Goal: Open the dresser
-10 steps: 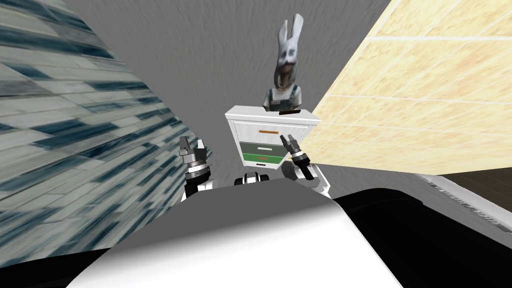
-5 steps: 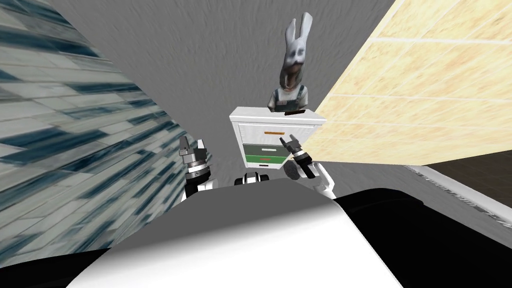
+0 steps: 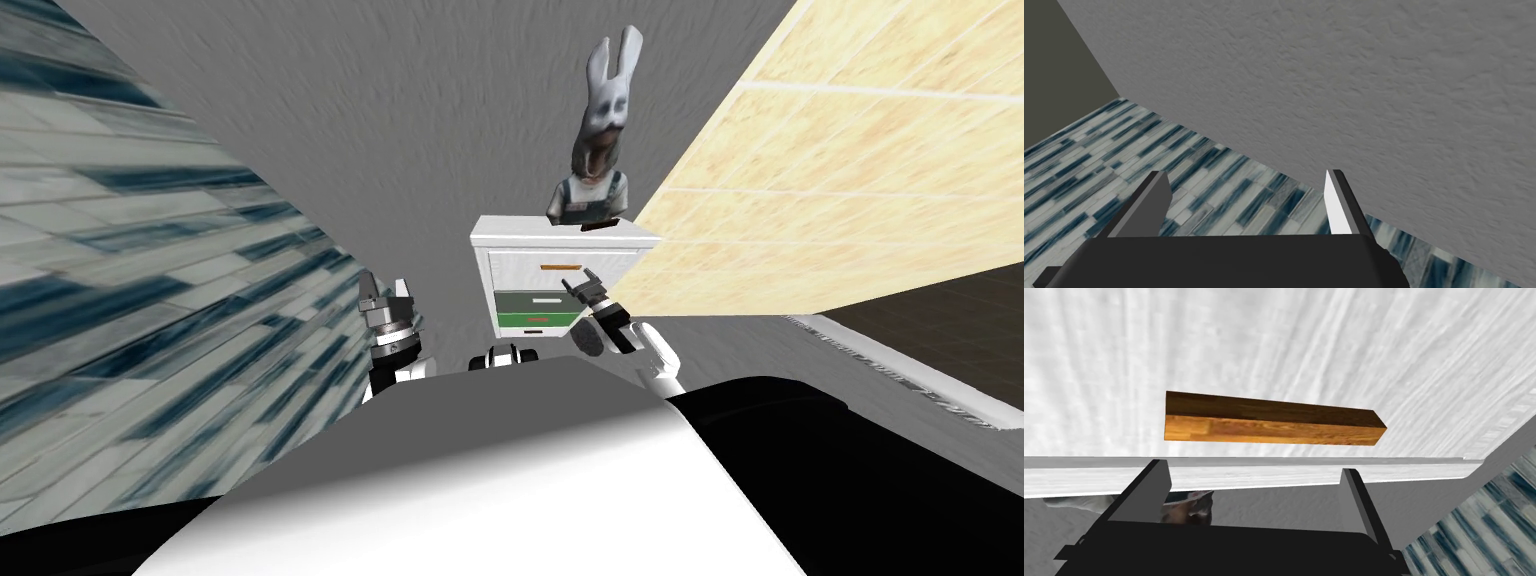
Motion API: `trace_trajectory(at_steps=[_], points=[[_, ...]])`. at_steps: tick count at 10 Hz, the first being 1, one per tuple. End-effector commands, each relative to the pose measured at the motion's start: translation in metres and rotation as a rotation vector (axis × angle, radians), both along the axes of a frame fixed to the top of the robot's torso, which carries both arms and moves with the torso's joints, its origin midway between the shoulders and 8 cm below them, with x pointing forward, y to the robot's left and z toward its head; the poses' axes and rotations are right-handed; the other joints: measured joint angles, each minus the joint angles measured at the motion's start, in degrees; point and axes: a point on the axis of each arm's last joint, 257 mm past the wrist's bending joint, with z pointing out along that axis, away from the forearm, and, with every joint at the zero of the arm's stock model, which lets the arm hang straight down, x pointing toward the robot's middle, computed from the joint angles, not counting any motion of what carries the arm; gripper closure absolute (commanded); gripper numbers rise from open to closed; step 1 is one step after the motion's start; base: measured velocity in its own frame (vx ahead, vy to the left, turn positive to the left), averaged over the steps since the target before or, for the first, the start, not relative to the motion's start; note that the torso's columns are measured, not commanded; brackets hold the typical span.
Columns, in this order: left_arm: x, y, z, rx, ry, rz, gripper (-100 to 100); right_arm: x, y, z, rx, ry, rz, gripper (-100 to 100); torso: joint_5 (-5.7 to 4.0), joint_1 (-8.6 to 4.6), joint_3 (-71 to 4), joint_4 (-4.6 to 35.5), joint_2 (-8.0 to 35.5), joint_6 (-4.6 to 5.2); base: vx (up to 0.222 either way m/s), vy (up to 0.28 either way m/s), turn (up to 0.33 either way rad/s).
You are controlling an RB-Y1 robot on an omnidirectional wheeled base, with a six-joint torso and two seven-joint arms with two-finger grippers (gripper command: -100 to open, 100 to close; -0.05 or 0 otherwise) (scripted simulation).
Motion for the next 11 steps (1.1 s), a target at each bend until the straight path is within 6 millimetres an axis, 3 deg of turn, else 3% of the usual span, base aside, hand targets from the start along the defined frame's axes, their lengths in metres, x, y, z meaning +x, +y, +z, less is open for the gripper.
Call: trace_trajectory(at_steps=[1, 7, 9, 11], points=[[0.0, 0.0, 0.0, 0.0, 0.0, 0.0, 0, 0.006, -0.015, -0.008, -0.156, 0.009, -0.032, -100, -0.02, -0.12, 0.1, 0.0, 0.1, -0.04, 0.071, 0.168, -0.085], [0.0, 0.0, 0.0, 0.0, 0.0, 0.0, 0, 0.019, -0.066, -0.018, -0.591, 0.026, -0.109, -100, -0.13, -0.48, 0.1, 0.0, 0.1, -0.01, 0.027, 0.139, -0.109], [0.0, 0.0, 0.0, 0.0, 0.0, 0.0, 0, 0.019, -0.066, -0.018, -0.596, 0.026, -0.109, -100, -0.04, -0.06, 0.1, 0.0, 0.1, -0.02, 0.031, 0.119, -0.052], [0.0, 0.0, 0.0, 0.0, 0.0, 0.0, 0, 0.023, -0.085, -0.017, -0.748, 0.027, -0.13, -100, 0.06, 0.14, -0.1, 0.0, -0.1, -0.01, 0.061, 0.181, -0.111]])
